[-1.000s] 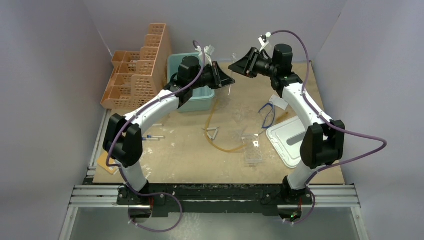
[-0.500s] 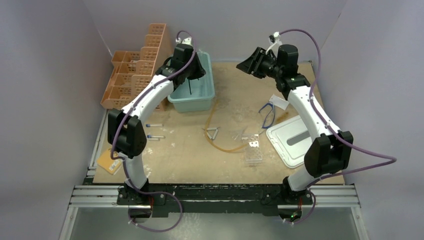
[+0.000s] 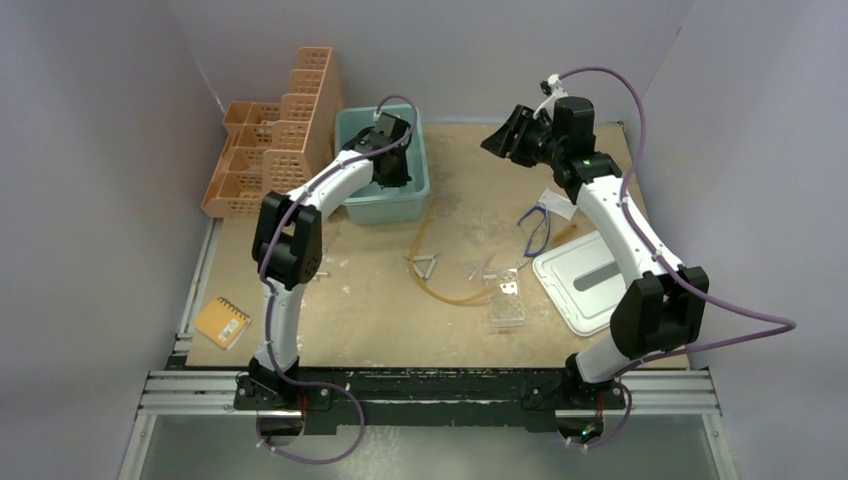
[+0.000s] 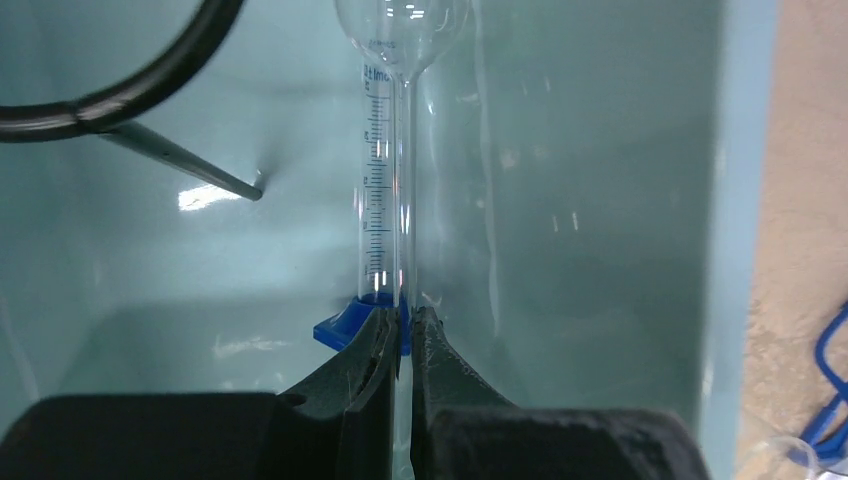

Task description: Organize the chemistry lab equipment

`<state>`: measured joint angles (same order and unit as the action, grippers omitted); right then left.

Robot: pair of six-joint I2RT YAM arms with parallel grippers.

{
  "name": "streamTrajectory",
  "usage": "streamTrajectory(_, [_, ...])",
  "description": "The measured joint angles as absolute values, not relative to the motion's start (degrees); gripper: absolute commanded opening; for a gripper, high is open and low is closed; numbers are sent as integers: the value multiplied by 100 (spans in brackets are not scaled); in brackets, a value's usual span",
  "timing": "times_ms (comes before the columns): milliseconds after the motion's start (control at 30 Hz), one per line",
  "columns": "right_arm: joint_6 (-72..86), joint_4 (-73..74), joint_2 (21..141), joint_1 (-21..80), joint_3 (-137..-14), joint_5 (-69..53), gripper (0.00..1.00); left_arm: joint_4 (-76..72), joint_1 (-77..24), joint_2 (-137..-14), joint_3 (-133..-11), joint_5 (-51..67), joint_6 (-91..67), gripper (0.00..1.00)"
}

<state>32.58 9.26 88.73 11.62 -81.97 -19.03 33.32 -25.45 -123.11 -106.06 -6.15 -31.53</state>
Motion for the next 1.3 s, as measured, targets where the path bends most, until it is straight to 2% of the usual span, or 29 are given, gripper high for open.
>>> streamTrajectory(367, [3087,1197,8868,1157,-8162,-1317,52,3221,-2552,-12696,-10674,-534,-3035,0])
streamTrajectory(600, [3076,1588,8624,1031,-7760,-298,53,2963,-2552,-12860,-10735,-399,-3033,11])
streamTrajectory(800, [3242,2018,8381,727,-7319,755,51,2921,-2556,-12945,-10735,-344,-3013,27])
streamTrajectory(900, [3465,2375,8383,569,-7218,1168,43,2923,-2567,-12943,-10720,-351,-3011,29])
streamTrajectory(1100, [3903,2877,8379,449,-6851,1557,13,2928,-2587,-12849,-10659,-336,-3011,32])
streamTrajectory(1200, [4084,2995,8379,449,-6582,1553,6,2974,-2602,-12645,-10656,-301,-3013,33])
streamTrajectory(1300, [4244,3094,8403,449,-6335,1551,5,2985,-2606,-12344,-10656,-261,-3015,34])
